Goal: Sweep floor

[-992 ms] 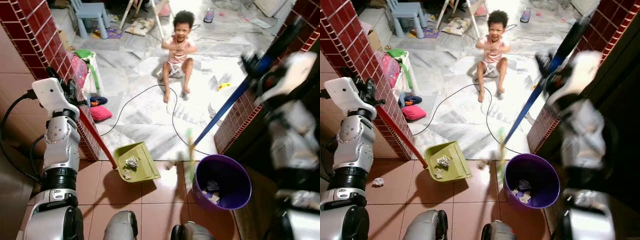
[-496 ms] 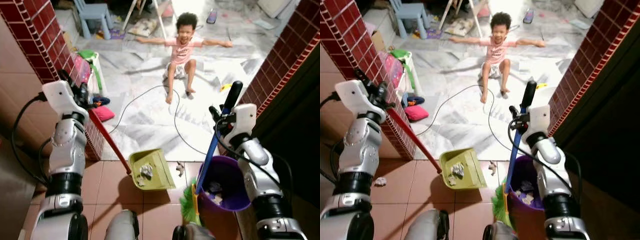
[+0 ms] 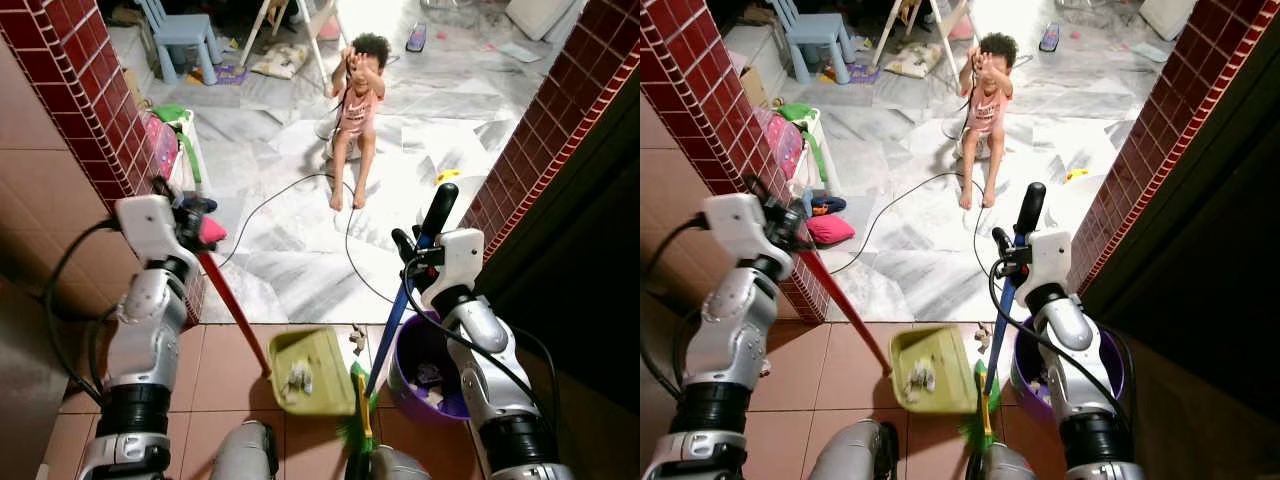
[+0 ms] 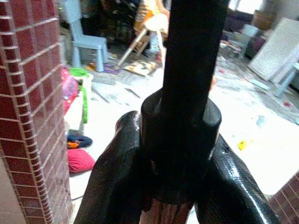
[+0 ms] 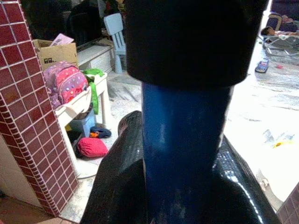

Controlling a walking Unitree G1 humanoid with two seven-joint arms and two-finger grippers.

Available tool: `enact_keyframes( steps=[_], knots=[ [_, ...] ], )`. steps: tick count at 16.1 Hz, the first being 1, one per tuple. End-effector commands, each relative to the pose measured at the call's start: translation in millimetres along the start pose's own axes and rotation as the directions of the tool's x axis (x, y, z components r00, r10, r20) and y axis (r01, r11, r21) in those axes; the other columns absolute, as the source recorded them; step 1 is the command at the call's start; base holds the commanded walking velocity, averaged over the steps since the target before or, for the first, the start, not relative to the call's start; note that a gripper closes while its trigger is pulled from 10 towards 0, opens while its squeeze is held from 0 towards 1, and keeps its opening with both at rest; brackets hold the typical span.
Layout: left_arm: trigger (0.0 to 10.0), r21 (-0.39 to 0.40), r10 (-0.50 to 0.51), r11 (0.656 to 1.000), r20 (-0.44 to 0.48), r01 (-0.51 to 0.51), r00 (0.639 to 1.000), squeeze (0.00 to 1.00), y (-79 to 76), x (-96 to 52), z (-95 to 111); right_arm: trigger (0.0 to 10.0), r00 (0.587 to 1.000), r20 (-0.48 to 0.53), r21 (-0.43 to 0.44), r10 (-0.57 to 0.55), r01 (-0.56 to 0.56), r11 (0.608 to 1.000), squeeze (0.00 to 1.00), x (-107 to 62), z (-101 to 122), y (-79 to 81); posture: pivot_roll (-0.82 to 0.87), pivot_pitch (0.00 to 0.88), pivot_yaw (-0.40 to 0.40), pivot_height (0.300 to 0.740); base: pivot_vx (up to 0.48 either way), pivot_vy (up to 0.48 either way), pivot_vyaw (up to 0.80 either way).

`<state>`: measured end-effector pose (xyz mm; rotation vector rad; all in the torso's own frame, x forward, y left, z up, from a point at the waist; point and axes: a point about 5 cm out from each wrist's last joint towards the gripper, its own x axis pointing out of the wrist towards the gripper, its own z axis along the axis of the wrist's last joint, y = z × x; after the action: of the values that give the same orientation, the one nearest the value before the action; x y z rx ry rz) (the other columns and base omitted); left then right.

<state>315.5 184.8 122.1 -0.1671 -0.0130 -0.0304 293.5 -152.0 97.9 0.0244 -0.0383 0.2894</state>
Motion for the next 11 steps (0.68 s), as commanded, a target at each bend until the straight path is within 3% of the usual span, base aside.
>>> enact_keyframes(
  steps=[1, 4, 7, 11],
  knots=[
    [10.0, 0.01, -0.052, 0.999, 0.057, 0.051, 0.997, 0.0, -8.3, 2.4, 14.9, 10.0, 1.0, 0.028, 0.022, 0.005, -0.005, 1.0, 0.0, 1.4, 5.6, 2.8, -0.09, 0.0, 0.017, 0.74, 0.0, 0.0, 0.0],
    [10.0, -0.002, -0.052, 0.999, 0.053, 0.053, 0.997, 0.0, -9.4, 3.6, 16.6, 10.0, 1.0, 0.028, 0.018, 0.003, -0.003, 1.0, 0.0, 2.7, 6.3, 1.5, -0.09, 0.0, 0.019, 0.74, 0.0, 0.0, 0.0],
    [10.0, 0.0, -0.059, 0.998, 0.051, 0.059, 0.997, 0.0, -10.4, 4.4, 17.5, 10.0, 1.0, 0.02, 0.02, 0.003, -0.004, 1.0, 0.0, 1.0, 5.0, 0.5, -0.09, 0.0, 0.02, 0.74, -0.275, 0.0, 0.0],
    [10.0, -0.005, -0.06, 0.998, 0.046, 0.061, 0.997, 0.0, -10.5, 5.4, 18.0, 10.0, 1.0, 0.015, 0.026, 0.002, -0.002, 1.0, 0.0, 0.2, 3.5, 0.4, -0.09, 0.0, 0.022, 0.74, 0.0, 0.0, 0.0]
  ],
)
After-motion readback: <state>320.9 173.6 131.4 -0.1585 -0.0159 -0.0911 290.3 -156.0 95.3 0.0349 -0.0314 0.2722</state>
